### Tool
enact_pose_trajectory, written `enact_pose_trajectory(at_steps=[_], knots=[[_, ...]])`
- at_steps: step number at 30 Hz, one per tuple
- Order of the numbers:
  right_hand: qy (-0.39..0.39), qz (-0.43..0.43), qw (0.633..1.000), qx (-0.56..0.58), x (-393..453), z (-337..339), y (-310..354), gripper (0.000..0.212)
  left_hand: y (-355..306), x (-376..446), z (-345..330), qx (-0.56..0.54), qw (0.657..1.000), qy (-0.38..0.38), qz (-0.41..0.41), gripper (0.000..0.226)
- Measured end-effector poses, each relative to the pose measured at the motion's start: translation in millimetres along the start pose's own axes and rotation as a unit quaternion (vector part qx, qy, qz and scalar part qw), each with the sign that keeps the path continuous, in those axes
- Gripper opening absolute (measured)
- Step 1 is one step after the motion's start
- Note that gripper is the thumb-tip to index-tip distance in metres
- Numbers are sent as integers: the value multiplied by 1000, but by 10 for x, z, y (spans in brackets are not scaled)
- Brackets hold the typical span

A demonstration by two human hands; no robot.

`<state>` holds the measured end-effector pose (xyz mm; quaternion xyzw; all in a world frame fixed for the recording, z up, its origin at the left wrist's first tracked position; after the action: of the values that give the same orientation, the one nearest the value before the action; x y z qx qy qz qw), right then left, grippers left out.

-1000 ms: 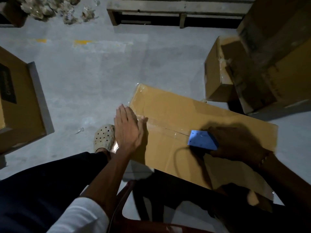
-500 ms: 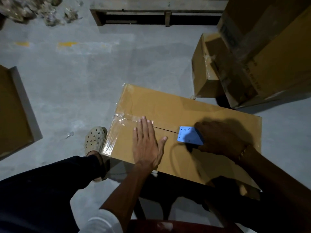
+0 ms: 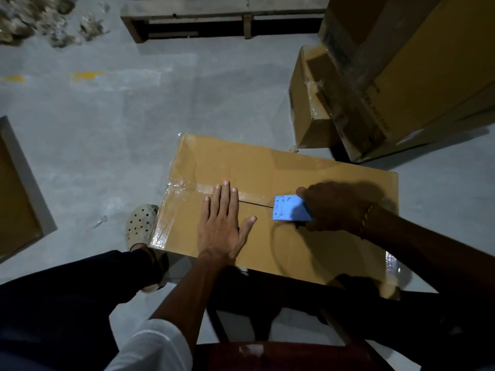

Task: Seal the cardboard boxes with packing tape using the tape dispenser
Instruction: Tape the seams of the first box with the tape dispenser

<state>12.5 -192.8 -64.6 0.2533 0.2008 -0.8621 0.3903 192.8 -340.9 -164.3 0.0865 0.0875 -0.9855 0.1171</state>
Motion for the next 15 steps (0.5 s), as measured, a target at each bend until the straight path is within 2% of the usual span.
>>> enact_pose_trajectory(at_steps=[6,10,13,15], knots=[[47,-27,998,-28,-248,-116,-422,66,0,-4,-14,1,1000,3,-3,84],[57,-38,997,-29,-302,-170,-527,64,-62,-1,7,-13,1000,-1,19,80],[46,-33,998,-15,-269,-179,-504,66,-302,-13,30,-26,999,-8,34,77],[38,-37,999,-6,-278,-172,-509,66,-648,25,-21,-37,999,1,-4,78]])
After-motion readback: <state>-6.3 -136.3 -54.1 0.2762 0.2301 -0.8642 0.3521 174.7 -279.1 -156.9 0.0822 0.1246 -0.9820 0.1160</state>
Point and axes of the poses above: each hand's wrist, its own x-axis towards the middle knuckle, its own z-axis out of the back of the hand, y = z × x, the point moved 4 cm from there along x, towards the middle knuckle, and after that the axes turned 15 degrees about -z, right-handed, at the moved point
